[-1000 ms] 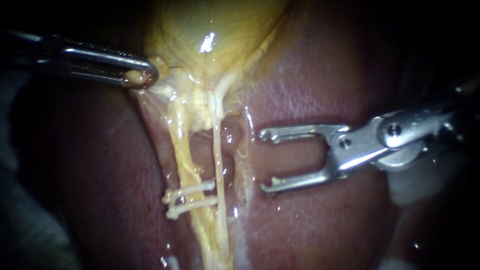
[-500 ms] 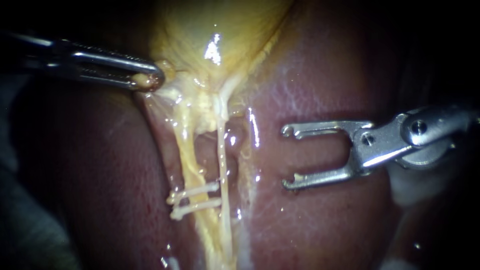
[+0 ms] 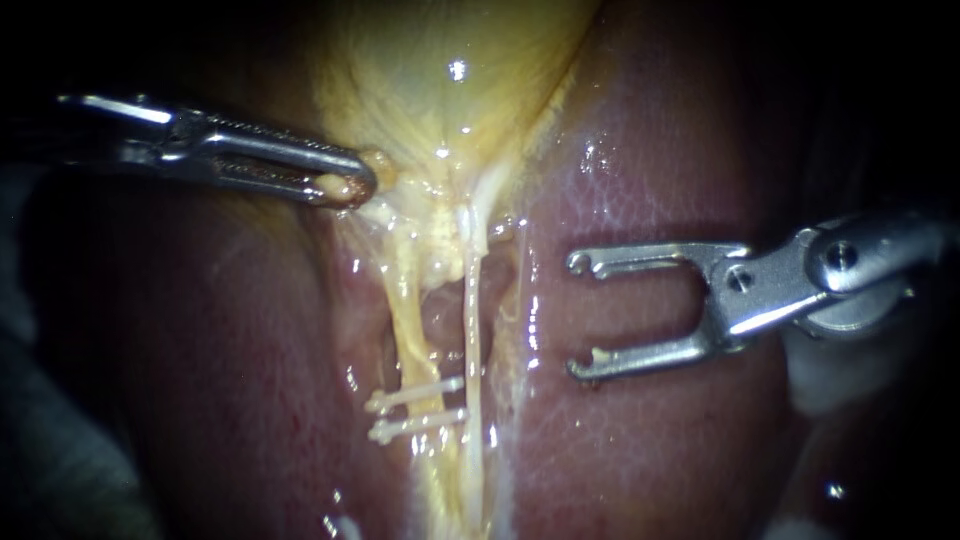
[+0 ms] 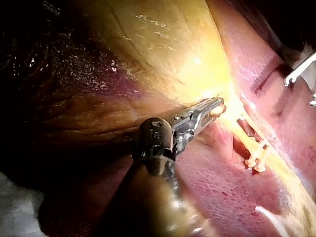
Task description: Going back second clip left tube
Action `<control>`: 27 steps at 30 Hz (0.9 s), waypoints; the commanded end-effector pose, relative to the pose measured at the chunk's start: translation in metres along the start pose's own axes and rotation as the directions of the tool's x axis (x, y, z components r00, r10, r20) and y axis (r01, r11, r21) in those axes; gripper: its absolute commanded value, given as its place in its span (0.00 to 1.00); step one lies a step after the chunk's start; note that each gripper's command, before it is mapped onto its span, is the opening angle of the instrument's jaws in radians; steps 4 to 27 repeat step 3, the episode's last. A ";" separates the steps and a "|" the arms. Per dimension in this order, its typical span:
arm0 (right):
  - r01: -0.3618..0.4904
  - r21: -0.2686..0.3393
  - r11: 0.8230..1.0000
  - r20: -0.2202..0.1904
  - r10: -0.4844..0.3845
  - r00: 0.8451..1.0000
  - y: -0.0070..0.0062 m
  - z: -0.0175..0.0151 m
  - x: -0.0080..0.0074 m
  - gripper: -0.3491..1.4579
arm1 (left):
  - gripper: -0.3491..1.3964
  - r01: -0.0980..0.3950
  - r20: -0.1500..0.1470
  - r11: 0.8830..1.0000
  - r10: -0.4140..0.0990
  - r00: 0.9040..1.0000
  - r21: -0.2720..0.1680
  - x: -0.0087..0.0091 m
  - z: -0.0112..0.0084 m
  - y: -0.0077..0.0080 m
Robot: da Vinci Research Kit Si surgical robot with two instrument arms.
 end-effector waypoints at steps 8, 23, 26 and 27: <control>0.000 0.008 1.000 -0.002 0.000 1.000 0.0000 0.0001 0.0000 0.47 | 0.00 0.000 0.001 1.000 0.000 1.000 -0.001 -0.0001 -0.0002 0.0000; 0.000 0.008 1.000 -0.002 0.000 1.000 0.0000 0.0001 0.0000 0.47 | 0.00 0.000 0.001 1.000 0.000 1.000 -0.001 -0.0001 -0.0002 0.0000; 0.000 0.008 1.000 -0.002 0.000 1.000 0.0000 0.0001 0.0000 0.47 | 0.00 0.000 0.001 1.000 0.000 1.000 -0.001 -0.0001 -0.0002 0.0000; 0.000 0.008 1.000 -0.002 0.000 1.000 0.0000 0.0001 0.0000 0.47 | 0.00 0.000 0.001 1.000 0.000 1.000 -0.001 -0.0001 -0.0002 0.0000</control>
